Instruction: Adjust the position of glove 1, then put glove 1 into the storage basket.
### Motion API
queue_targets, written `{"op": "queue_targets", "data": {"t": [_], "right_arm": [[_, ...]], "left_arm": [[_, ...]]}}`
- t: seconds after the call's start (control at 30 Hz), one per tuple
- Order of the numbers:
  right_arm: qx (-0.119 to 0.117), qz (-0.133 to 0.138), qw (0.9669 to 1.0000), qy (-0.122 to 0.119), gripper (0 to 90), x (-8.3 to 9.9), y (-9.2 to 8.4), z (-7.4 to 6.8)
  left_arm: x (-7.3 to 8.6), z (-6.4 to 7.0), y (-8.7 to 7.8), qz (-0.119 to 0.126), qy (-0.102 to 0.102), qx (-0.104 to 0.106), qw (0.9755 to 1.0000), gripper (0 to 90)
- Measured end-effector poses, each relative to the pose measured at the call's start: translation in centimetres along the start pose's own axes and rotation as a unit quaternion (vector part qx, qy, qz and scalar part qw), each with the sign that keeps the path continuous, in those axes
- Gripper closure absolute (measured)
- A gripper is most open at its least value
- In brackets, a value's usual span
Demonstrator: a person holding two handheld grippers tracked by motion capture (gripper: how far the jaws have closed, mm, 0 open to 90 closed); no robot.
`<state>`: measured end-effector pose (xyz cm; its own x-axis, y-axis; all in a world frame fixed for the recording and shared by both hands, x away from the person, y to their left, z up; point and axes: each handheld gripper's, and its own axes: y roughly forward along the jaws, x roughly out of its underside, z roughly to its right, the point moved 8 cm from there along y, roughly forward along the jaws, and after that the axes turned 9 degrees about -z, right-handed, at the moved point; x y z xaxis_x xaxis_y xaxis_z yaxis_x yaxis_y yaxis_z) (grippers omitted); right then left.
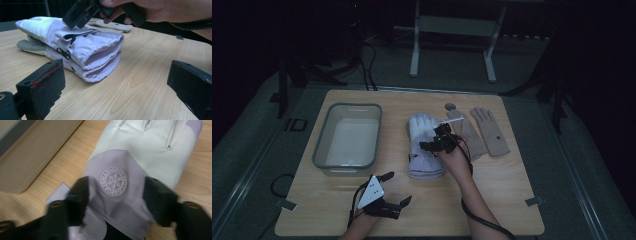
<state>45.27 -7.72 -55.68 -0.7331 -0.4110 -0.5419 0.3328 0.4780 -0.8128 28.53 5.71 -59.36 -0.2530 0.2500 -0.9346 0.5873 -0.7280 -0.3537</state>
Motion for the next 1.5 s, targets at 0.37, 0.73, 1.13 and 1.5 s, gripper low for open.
{"op": "queue_targets", "data": {"t": [0.37,0.73,1.13,1.5], "right_arm": [[-0.025,0.022,0.9987,-0.040,13.5,1.0,-2.3,0.2],[-0.008,0.063,0.9955,-0.071,14.5,2.5,-6.2,1.7],[0.002,0.057,0.9952,-0.080,14.2,4.3,-7.8,3.6],[-0.001,0.056,0.9972,-0.049,11.2,2.2,-6.4,2.6]], "left_arm": [[0.0,-0.3,0.0,-0.001,-0.014,-0.006,0.9999,1.9],[0.1,-1.0,0.5,-0.048,-0.048,-0.004,0.9977,1.9],[-2.9,-1.3,0.4,-0.089,-0.070,0.016,0.9934,4.4],[-6.4,-3.1,2.5,-0.126,-0.084,-0.002,0.9885,4.1]]}}
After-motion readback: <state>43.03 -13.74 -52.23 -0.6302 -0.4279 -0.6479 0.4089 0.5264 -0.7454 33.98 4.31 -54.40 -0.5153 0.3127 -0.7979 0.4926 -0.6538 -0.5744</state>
